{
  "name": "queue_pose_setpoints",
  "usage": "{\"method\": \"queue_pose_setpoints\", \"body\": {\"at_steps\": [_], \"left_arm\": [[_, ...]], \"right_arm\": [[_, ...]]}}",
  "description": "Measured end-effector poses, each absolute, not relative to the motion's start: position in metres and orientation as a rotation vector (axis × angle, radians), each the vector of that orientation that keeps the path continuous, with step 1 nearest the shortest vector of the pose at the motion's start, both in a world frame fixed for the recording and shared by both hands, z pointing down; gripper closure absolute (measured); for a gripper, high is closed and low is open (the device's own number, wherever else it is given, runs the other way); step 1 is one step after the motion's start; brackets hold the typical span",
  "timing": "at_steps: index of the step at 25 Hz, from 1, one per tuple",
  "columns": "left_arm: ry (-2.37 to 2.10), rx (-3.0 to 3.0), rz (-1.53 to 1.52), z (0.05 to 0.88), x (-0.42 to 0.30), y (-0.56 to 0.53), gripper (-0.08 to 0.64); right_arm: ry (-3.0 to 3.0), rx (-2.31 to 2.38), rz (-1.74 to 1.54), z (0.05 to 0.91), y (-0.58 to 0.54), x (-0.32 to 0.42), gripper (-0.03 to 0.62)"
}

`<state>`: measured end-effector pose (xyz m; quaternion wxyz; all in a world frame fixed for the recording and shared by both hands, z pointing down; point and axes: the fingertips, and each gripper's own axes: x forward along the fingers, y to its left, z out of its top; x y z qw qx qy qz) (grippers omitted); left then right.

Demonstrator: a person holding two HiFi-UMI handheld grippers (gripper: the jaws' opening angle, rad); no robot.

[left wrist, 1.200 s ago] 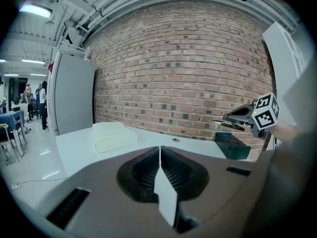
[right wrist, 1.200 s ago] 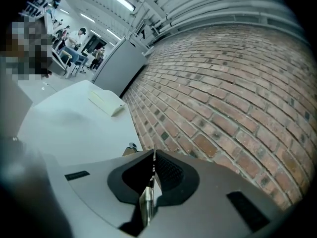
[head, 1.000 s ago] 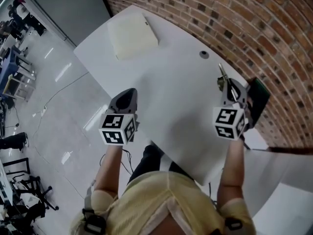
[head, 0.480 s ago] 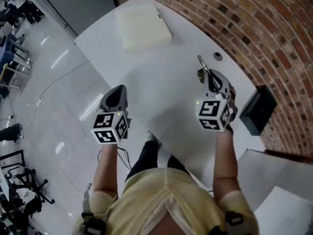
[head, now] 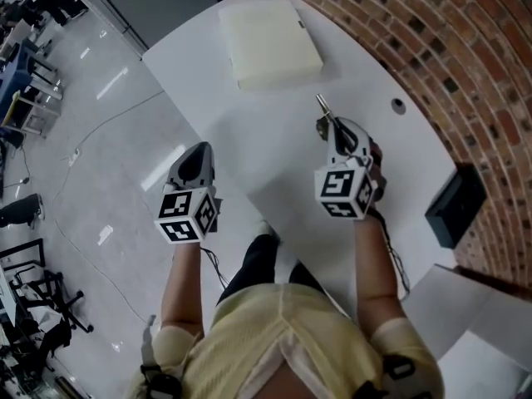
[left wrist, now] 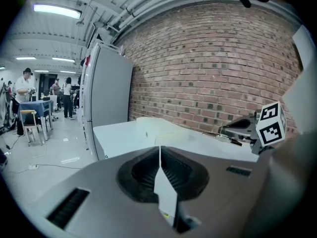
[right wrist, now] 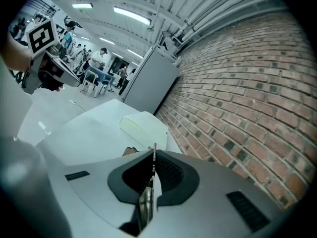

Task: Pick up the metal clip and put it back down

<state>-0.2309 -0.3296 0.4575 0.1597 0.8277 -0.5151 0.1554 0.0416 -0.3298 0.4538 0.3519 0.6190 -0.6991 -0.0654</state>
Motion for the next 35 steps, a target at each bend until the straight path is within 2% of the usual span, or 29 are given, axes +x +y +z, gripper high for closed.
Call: {"method": "queue_pose_setpoints", "body": {"at_steps": [14, 35], "left_arm": [[-1.544, 2.247, 0.448, 0.489, -0.278, -0.342, 0.551], [-1.543, 2.209, 0.491, 0.511, -0.288, -0.337, 0.551]], "right_arm": [[-1.990, 1.473, -0.220, 0.499, -0.364, -0.040, 0.583], [-2.011, 1.115, -0.555, 0.541, -0.350, -0.115, 0.583]]}}
